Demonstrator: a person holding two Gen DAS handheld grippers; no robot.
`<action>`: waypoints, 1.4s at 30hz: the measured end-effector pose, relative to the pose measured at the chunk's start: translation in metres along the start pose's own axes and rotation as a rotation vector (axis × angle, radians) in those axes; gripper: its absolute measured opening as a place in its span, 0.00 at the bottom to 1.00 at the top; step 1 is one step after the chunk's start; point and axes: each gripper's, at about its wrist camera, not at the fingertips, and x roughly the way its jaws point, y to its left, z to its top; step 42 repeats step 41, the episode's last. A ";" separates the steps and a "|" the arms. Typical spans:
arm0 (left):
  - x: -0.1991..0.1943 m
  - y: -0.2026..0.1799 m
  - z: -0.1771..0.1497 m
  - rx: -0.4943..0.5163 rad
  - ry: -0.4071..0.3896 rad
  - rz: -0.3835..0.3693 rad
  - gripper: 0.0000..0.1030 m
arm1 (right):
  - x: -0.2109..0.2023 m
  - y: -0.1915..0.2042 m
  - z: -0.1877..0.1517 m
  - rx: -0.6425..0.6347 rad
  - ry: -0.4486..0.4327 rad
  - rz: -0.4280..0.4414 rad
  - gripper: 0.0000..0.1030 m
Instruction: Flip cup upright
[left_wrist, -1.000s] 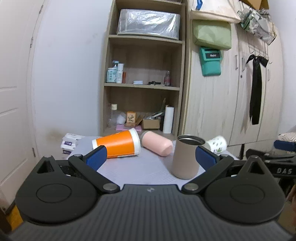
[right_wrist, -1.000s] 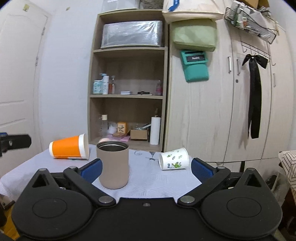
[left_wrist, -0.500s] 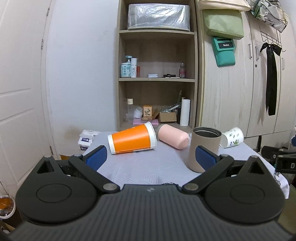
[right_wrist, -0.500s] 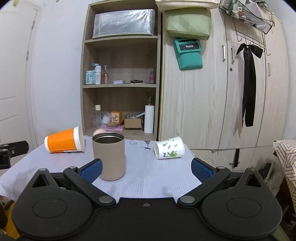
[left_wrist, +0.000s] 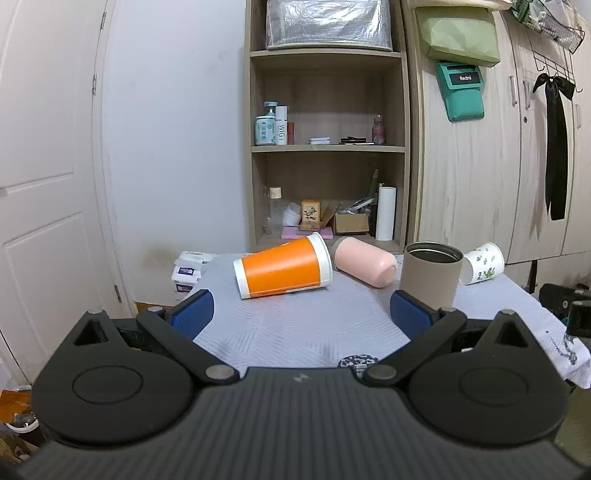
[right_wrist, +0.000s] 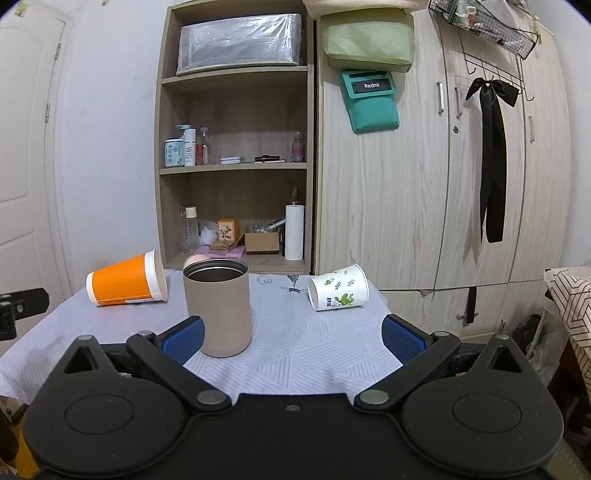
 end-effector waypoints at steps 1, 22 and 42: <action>0.000 0.000 0.000 0.002 0.001 0.000 1.00 | 0.000 0.000 0.000 0.000 0.002 0.000 1.00; 0.002 0.005 0.000 0.012 0.026 -0.007 1.00 | -0.004 0.005 0.000 -0.018 -0.003 -0.004 1.00; -0.005 0.002 -0.003 0.031 -0.019 0.016 1.00 | -0.005 0.010 -0.001 -0.034 0.001 -0.006 1.00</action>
